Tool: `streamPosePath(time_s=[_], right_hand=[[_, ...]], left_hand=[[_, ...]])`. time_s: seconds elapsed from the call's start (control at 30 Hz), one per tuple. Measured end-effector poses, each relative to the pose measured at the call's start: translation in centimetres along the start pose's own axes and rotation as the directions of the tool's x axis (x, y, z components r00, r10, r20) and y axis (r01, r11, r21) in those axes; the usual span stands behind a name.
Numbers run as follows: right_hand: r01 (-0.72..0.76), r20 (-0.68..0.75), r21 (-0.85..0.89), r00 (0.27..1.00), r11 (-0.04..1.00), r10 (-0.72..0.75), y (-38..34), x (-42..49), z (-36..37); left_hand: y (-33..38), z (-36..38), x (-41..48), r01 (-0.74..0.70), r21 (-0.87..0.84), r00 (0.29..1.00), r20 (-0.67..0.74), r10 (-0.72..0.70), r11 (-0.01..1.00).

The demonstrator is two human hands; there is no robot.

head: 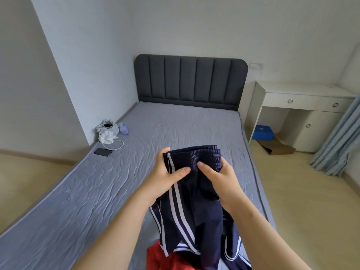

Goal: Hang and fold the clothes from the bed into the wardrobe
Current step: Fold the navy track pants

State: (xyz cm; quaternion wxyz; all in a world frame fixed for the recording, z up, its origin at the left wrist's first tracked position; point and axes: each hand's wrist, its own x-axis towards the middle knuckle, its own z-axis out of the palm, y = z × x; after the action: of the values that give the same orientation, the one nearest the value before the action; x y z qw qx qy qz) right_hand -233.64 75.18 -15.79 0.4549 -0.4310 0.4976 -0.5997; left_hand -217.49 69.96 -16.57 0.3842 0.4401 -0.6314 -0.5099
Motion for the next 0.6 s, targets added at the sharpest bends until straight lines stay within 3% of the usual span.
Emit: streamPosePath(time_s=[0.13, 0.33, 0.4, 0.53, 0.6], right_hand=[[0.1, -0.018, -0.137, 0.994, 0.985, -0.104, -1.4, 1.0, 0.9], [0.193, 0.152, -0.372, 0.978, 0.908, -0.146, -6.3, 4.0, 3.9], [0.217, 0.151, -0.433, 0.974, 0.875, -0.167, -7.9, 5.3, 6.3], [0.332, 0.115, -0.346, 0.943, 0.877, -0.311, -11.0, 7.6, 12.5], [0.384, 0.109, -0.278, 0.923, 0.881, -0.368, -12.9, 8.5, 15.7]], left_hand=[[1.2, -1.1, 0.3, -0.033, 0.086, 0.996, -0.083, 0.04, 0.996], [6.5, -6.8, 2.2, -0.137, 0.052, 0.954, -0.264, 0.146, 0.989], [8.6, -9.2, 2.9, -0.185, 0.062, 0.933, -0.304, 0.195, 0.981], [12.4, -14.9, 3.8, -0.331, 0.04, 0.879, -0.351, 0.323, 0.943], [14.0, -18.4, 4.3, -0.382, 0.123, 0.83, -0.389, 0.399, 0.916]])
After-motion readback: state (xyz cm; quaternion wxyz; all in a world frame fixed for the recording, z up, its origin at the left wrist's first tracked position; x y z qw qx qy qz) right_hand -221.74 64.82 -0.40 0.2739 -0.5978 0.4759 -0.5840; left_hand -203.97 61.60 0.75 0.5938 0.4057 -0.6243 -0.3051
